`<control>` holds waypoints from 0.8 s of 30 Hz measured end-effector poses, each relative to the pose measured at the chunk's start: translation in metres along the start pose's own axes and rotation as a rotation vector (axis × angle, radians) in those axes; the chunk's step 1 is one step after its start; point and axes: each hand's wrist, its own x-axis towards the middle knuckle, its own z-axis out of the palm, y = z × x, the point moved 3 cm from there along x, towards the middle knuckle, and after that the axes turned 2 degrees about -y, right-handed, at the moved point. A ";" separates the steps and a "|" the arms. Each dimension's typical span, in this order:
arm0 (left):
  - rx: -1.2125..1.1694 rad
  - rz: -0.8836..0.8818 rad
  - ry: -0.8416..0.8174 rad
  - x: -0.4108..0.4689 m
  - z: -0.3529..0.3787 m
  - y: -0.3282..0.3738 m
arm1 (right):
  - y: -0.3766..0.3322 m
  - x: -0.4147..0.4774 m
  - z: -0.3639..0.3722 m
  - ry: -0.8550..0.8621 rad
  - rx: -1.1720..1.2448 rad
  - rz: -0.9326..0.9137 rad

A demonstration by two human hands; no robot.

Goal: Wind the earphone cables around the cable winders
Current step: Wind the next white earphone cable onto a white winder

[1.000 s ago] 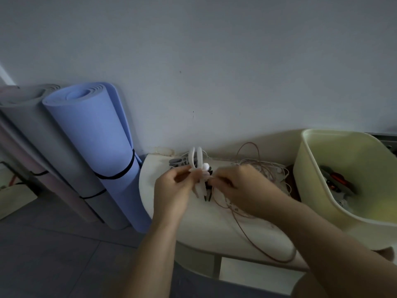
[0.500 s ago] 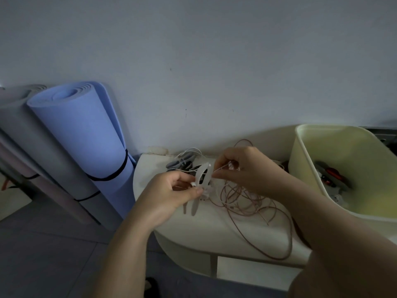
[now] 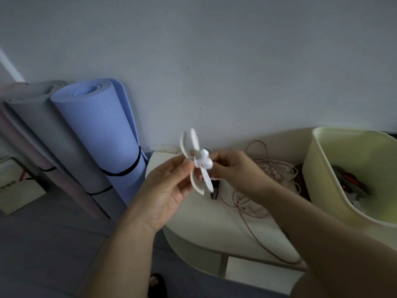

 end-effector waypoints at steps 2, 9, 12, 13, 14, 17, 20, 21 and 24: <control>-0.154 0.071 0.168 0.002 -0.006 0.002 | -0.003 -0.001 0.017 -0.020 -0.140 -0.040; 0.041 0.050 0.650 0.000 -0.036 -0.003 | -0.011 -0.005 0.043 -0.161 -0.609 -0.176; 0.315 0.064 0.727 -0.001 -0.037 -0.001 | -0.020 -0.007 0.037 -0.074 -0.696 -0.286; 0.450 0.078 0.731 -0.001 -0.038 0.000 | -0.021 -0.007 0.035 -0.048 -0.711 -0.317; 0.574 0.078 0.717 -0.002 -0.035 0.001 | -0.023 -0.007 0.033 -0.024 -0.723 -0.335; 0.839 0.069 0.588 -0.002 -0.026 0.001 | -0.022 -0.004 0.020 0.088 -0.695 -0.362; 0.895 0.080 0.482 -0.004 -0.019 0.003 | -0.018 0.001 0.002 0.162 -0.610 -0.341; 0.916 0.085 0.451 -0.003 -0.019 0.003 | -0.018 0.002 -0.001 0.165 -0.603 -0.344; 1.018 0.059 0.375 -0.004 -0.021 0.004 | -0.017 0.005 -0.002 0.132 -0.613 -0.372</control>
